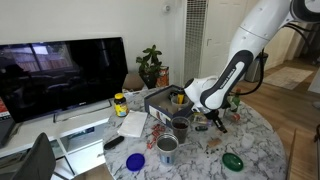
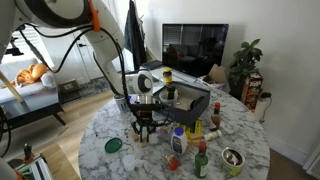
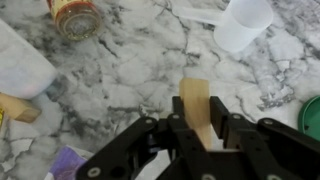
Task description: Put the toy car on the table, remove the top plank toy, put it on the table to the right and then put the toy car to the plank toy to the left
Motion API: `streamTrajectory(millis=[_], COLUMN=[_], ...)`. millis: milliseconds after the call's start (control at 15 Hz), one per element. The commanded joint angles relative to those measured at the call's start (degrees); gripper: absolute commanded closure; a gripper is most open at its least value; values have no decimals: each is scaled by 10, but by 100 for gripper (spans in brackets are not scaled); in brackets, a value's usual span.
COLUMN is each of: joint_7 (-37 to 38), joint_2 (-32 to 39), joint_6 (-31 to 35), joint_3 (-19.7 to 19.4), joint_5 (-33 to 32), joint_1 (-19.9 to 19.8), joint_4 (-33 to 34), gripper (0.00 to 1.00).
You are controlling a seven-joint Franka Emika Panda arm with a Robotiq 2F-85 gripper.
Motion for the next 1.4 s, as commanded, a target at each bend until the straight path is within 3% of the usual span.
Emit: streamTrajectory(millis=[0, 67, 467, 1133, 1333], joint_7=[0, 2, 2, -46, -59], joint_2=[22, 17, -35, -18, -10], joint_6=[19, 20, 47, 204, 230], joint_3=[-5, -7, -3, 2, 2], joint_5=[-11, -16, -39, -30, -26], joint_1=[3, 6, 8, -6, -8], joint_4=[15, 13, -10, -14, -16], gripper=[43, 43, 1, 0, 14])
